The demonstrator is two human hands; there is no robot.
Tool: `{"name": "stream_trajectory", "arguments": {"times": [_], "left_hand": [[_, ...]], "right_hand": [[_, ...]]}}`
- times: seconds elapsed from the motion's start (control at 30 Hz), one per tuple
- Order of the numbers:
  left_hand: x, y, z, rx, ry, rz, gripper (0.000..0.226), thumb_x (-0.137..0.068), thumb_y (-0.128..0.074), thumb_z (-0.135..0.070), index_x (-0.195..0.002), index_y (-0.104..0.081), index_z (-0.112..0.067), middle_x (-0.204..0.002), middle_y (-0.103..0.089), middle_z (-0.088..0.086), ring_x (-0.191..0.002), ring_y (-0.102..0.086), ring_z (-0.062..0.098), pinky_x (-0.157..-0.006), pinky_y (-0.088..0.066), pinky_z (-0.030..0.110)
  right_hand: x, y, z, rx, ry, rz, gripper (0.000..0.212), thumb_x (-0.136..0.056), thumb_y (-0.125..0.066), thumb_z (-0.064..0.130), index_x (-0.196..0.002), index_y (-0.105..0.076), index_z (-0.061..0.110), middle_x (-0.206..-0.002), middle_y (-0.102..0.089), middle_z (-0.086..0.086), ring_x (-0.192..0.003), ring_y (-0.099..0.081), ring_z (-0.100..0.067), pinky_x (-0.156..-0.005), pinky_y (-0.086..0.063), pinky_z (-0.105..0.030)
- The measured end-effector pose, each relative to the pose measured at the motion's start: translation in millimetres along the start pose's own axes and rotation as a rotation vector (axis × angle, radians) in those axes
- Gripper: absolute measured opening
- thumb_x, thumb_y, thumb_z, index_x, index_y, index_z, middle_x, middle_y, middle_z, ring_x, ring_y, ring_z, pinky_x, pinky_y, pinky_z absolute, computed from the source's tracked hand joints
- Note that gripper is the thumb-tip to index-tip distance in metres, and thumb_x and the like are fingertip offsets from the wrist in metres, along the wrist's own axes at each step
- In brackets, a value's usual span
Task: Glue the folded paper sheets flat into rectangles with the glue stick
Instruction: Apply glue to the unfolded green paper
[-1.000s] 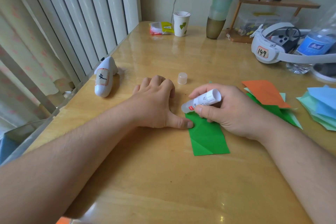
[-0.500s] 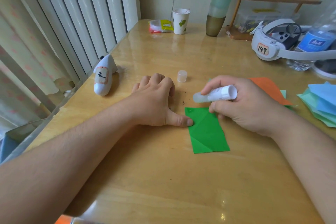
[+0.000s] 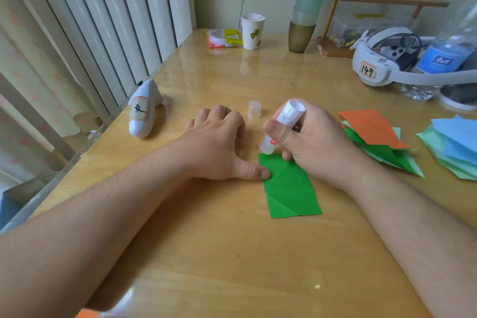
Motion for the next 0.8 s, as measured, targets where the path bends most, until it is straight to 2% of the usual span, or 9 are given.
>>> {"name": "stream_trajectory", "arguments": {"times": [0.07,0.17,0.3,0.43,0.67,0.8], "left_hand": [[0,0,0,-0.002,0.000,-0.004,0.082,-0.046,-0.059,-0.096,-0.102,-0.040,-0.039,-0.124,-0.033,-0.012,-0.119,-0.029,0.018,-0.105,-0.031,0.038],[-2,0,1,-0.007,-0.003,-0.014,0.085,-0.045,-0.058,-0.097,-0.106,-0.041,-0.039,-0.125,-0.033,-0.011,-0.120,-0.028,0.018,-0.104,-0.030,0.037],[-2,0,0,-0.019,-0.007,-0.018,0.090,-0.046,-0.058,-0.096,-0.112,-0.040,-0.038,-0.126,-0.030,-0.012,-0.118,-0.025,0.015,-0.101,-0.026,0.035],[-2,0,0,-0.002,-0.008,-0.015,0.084,-0.047,-0.060,-0.095,-0.107,-0.041,-0.039,-0.125,-0.032,-0.012,-0.120,-0.027,0.016,-0.103,-0.027,0.035],[-1,-1,2,-0.001,-0.016,-0.040,0.080,-0.048,-0.061,-0.096,-0.101,-0.038,-0.041,-0.125,-0.033,-0.011,-0.118,-0.027,0.016,-0.102,-0.028,0.036],[0,-1,1,0.005,-0.024,-0.034,0.079,-0.050,-0.060,-0.096,-0.102,-0.038,-0.040,-0.125,-0.033,-0.012,-0.118,-0.027,0.016,-0.104,-0.028,0.037]], "right_hand": [[-3,-3,0,0.112,0.007,-0.010,0.044,-0.082,-0.060,0.075,-0.089,-0.058,0.032,-0.076,-0.071,0.002,-0.064,-0.063,-0.015,-0.064,-0.052,-0.035],[-5,-7,-2,0.134,0.020,0.004,0.035,-0.089,-0.061,0.069,-0.086,-0.055,0.035,-0.078,-0.072,0.003,-0.063,-0.061,-0.010,-0.067,-0.051,-0.035],[-4,-11,0,0.192,0.038,0.044,0.038,-0.091,-0.063,0.065,-0.089,-0.060,0.027,-0.081,-0.072,0.002,-0.069,-0.061,-0.012,-0.069,-0.050,-0.036],[-1,-11,5,0.287,0.055,0.079,0.031,-0.091,-0.063,0.059,-0.086,-0.056,0.029,-0.074,-0.065,0.003,-0.066,-0.052,-0.008,-0.061,-0.041,-0.028],[4,5,-3,0.307,0.036,0.073,0.032,-0.090,-0.066,0.054,-0.085,-0.056,0.024,-0.065,-0.059,0.008,-0.062,-0.049,-0.010,-0.062,-0.041,-0.033],[6,16,-11,0.316,0.020,0.052,0.037,-0.088,-0.065,0.055,-0.087,-0.057,0.019,-0.071,-0.062,0.001,-0.067,-0.051,-0.018,-0.067,-0.047,-0.039]]}}
Point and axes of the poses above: each hand's wrist, its own x-axis away from the middle knuckle, its own y-axis out of the back of the hand, z = x × y, the point moved 8 cm from there along -x, towards the middle knuckle
